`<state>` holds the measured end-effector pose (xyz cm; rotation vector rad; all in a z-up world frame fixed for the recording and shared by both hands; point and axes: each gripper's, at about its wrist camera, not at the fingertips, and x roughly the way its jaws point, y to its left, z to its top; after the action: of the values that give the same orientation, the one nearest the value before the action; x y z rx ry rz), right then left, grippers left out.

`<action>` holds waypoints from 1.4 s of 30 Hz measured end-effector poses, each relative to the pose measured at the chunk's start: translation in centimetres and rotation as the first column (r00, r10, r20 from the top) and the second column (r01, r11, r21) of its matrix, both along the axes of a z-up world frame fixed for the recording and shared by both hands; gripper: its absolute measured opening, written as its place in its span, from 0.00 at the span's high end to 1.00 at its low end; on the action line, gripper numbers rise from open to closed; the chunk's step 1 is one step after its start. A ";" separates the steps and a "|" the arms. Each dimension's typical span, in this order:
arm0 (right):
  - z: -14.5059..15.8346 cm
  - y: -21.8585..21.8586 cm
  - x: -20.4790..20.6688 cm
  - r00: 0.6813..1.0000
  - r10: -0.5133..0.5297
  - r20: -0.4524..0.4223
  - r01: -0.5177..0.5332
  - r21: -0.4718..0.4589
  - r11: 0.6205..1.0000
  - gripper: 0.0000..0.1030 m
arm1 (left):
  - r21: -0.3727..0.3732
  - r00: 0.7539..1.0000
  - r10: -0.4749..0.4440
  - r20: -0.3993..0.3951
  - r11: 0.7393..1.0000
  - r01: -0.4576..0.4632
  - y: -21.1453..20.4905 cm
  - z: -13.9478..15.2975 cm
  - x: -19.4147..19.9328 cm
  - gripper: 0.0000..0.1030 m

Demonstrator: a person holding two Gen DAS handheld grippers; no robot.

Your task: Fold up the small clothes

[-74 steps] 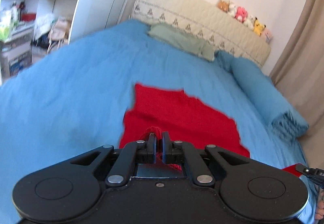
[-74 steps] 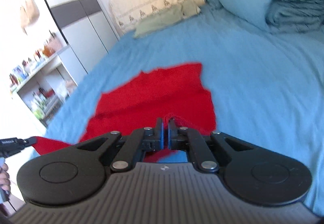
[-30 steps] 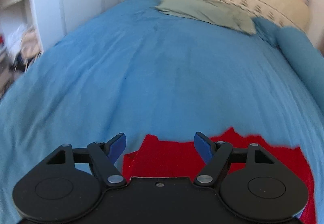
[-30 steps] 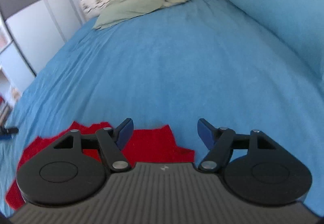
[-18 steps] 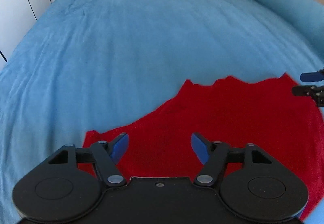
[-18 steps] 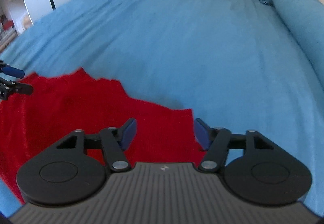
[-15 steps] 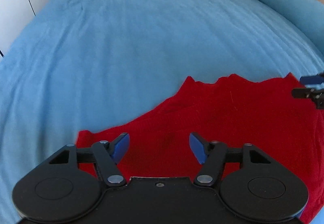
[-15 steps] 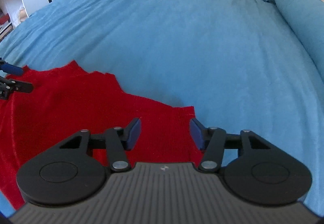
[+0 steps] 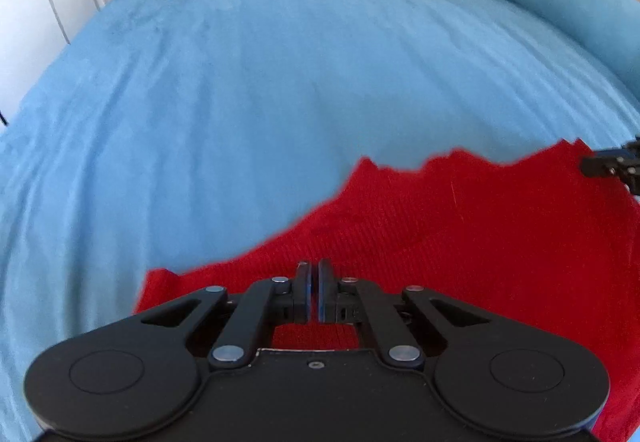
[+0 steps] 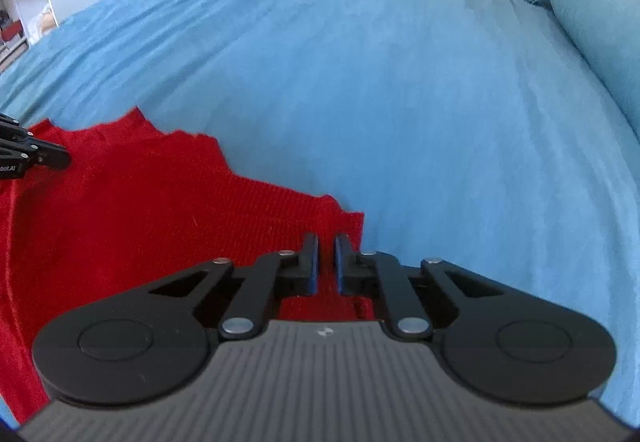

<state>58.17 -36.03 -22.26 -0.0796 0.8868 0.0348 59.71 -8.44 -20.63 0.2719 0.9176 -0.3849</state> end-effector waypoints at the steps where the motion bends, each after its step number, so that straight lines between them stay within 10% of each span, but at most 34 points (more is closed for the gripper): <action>1: 0.4 -0.1 -0.2 1.000 -0.002 0.014 0.002 0.004 1.000 0.77 | -0.015 1.000 0.014 0.014 1.000 -0.014 0.2 0.4 0.0 0.97; 8: 1.4 -2.1 -0.3 0.993 -0.102 0.063 0.101 0.010 0.995 0.80 | -0.036 0.996 0.090 0.027 0.995 -0.089 0.1 -0.4 1.7 0.97; 11: 0.2 -2.8 0.0 0.989 -0.144 0.030 0.143 0.033 0.989 0.79 | -0.005 0.989 0.144 0.016 0.990 -0.144 -0.3 -1.4 2.2 0.78; 12: 0.0 -2.8 0.0 0.987 -0.158 0.032 0.157 0.033 0.987 0.74 | 0.004 0.985 0.169 0.022 0.986 -0.169 -0.2 -1.4 2.2 0.53; 14: 0.0 -2.8 -0.3 0.979 -0.202 0.040 0.202 0.012 0.979 0.47 | -0.018 0.977 0.202 0.069 0.979 -0.201 0.7 -0.3 1.4 0.32; 19: 3.0 -1.8 -3.5 0.974 -0.172 0.144 0.158 0.105 0.982 0.38 | -0.102 0.949 0.272 0.160 0.961 -0.258 4.8 3.5 -3.3 0.29; 25: 1.5 2.4 -7.3 0.990 -0.009 0.139 -0.001 0.075 0.997 0.13 | -0.052 0.967 0.253 0.032 0.967 -0.251 7.0 -0.1 -8.9 0.29; 33: -3.5 -2.0 -9.3 0.959 -0.279 0.057 0.265 0.183 0.947 0.00 | -0.138 0.924 0.380 -0.035 0.914 -0.381 11.0 -3.7 -12.4 0.14; 42: 2.1 0.0 -14.7 0.954 -0.274 0.120 0.256 0.145 0.956 0.00 | 0.015 0.908 0.419 0.007 0.908 -0.419 13.1 -0.9 -17.4 0.14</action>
<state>43.45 -36.03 -20.13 0.1562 0.7473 -0.1636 42.29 4.65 -21.55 0.0836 0.9476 0.0217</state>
